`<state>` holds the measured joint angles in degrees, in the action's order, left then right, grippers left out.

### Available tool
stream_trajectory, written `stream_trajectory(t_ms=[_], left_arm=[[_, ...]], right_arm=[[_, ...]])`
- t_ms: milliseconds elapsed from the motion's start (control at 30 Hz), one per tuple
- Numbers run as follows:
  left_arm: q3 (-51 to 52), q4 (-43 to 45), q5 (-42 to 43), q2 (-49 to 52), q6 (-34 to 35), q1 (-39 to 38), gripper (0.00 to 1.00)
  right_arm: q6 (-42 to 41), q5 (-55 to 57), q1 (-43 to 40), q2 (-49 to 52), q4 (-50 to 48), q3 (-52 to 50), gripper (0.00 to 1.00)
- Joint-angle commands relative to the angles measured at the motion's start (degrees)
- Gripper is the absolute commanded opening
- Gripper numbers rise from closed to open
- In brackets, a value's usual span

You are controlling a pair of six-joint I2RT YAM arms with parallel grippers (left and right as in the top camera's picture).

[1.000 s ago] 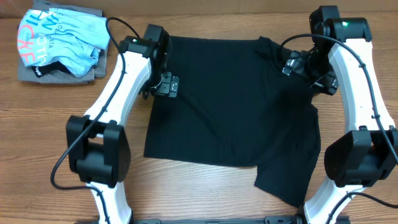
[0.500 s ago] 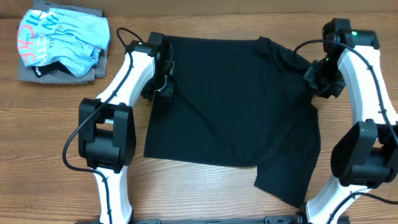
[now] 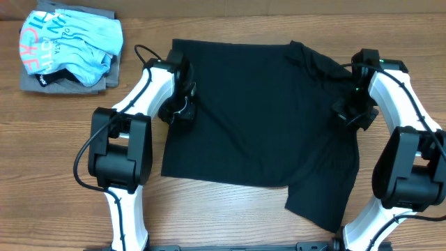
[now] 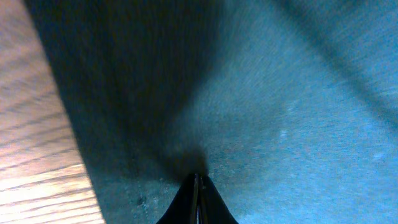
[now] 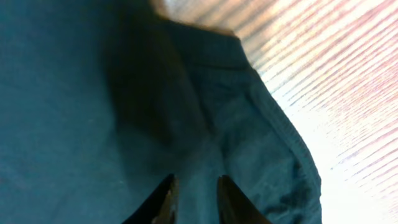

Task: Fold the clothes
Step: 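Lower both grippers onto the shirt's top corners, pressing it flat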

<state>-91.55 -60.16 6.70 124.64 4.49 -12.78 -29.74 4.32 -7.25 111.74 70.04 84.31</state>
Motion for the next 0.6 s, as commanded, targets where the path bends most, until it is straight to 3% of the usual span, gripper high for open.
stream_trajectory(t_ms=[0,300,567], left_arm=[[1.38,0.87,0.79,0.72,0.90,-0.26,0.04],[1.40,2.32,0.13,0.72,2.45,0.42,0.04],[2.01,2.19,-3.10,0.72,2.45,1.88,0.04]], right_arm=[[-0.94,-1.05,-1.22,-0.92,-0.85,-2.38,0.20],[-0.96,-4.52,-1.64,-0.92,-7.82,-11.45,0.17],[-0.92,-3.96,-2.64,-0.92,-8.94,-13.00,0.17]])
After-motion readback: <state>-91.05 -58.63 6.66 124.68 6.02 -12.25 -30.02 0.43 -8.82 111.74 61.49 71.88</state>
